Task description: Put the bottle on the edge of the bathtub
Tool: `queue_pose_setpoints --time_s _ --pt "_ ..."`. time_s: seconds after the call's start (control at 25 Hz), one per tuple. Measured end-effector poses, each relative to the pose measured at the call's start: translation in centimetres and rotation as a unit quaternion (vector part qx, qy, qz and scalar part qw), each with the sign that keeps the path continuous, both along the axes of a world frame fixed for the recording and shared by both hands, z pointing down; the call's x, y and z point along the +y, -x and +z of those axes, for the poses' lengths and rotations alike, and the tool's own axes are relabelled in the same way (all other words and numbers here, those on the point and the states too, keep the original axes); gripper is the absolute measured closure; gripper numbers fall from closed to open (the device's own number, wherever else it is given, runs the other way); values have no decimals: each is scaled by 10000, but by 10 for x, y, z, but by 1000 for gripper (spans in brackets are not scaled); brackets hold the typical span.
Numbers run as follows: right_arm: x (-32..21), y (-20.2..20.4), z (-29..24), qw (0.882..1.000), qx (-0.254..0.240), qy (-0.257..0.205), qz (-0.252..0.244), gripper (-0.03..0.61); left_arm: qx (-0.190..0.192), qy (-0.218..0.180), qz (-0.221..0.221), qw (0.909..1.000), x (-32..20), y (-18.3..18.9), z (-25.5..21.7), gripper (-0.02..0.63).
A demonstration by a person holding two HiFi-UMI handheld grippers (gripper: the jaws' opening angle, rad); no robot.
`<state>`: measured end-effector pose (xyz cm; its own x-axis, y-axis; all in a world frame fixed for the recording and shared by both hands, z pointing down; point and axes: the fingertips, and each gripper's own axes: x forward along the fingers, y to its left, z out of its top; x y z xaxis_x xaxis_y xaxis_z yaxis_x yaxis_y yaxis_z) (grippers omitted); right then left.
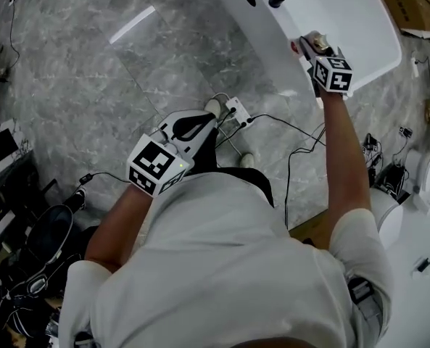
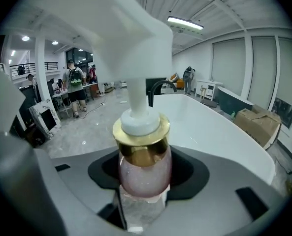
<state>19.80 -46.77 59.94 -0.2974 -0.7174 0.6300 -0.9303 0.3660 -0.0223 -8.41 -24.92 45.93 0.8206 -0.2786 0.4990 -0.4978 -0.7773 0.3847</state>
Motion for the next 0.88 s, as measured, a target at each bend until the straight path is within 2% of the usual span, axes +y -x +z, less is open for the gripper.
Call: queue_pose_setpoints --time_s 0.28,0.64,0.88 --pt "-49 -21 43 9996 59 106 257 354 -58 179 122 9997 -14 3 27 594" --pt "-86 -29 81 9994 201 198 196 354 -72 470 31 9989 -32 7 52 594" --pt "-96 -25 82 9998 141 97 142 353 -81 563 41 9984 -36 8 60 594"
